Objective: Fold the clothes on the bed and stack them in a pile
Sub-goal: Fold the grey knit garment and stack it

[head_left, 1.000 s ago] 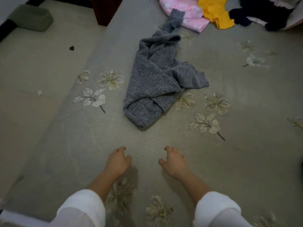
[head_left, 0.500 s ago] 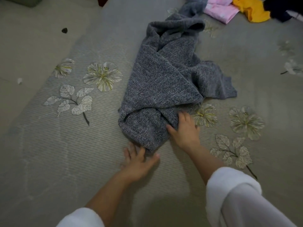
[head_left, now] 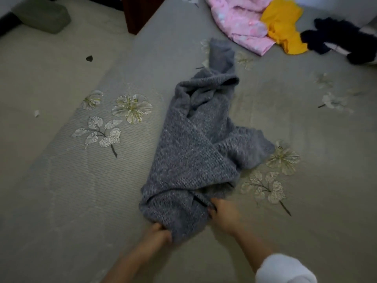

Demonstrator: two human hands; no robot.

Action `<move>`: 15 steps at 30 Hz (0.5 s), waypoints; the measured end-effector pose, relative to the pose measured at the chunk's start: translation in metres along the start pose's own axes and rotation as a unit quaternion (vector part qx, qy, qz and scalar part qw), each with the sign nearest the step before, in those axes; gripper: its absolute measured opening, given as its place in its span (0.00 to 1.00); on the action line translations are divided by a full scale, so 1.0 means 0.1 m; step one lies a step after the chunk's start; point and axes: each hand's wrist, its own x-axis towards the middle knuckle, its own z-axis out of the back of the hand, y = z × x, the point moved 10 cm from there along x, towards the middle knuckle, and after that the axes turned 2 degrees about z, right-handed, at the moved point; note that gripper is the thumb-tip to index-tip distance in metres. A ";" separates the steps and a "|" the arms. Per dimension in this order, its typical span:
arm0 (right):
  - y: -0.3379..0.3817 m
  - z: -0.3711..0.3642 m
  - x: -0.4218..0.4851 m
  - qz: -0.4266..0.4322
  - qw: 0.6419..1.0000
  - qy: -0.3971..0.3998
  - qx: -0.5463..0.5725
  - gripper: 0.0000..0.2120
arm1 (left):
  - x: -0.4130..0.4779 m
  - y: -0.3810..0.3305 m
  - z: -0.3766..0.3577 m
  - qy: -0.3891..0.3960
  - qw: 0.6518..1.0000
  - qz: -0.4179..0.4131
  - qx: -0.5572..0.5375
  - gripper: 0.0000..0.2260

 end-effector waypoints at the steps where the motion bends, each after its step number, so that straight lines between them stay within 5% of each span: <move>1: 0.00 -0.15 -0.21 -0.001 0.999 0.010 0.035 0.07 | -0.15 0.20 -0.08 0.015 1.000 0.019 -0.007 0.13; 7: -0.08 -0.45 -1.39 -0.075 0.977 0.020 0.198 0.09 | -0.90 0.58 0.02 -0.052 0.995 -0.013 0.080 0.17; 15: 0.27 1.38 -2.42 -0.069 0.936 -0.186 0.291 0.14 | -2.29 -1.28 0.46 0.015 0.980 -0.195 -0.027 0.15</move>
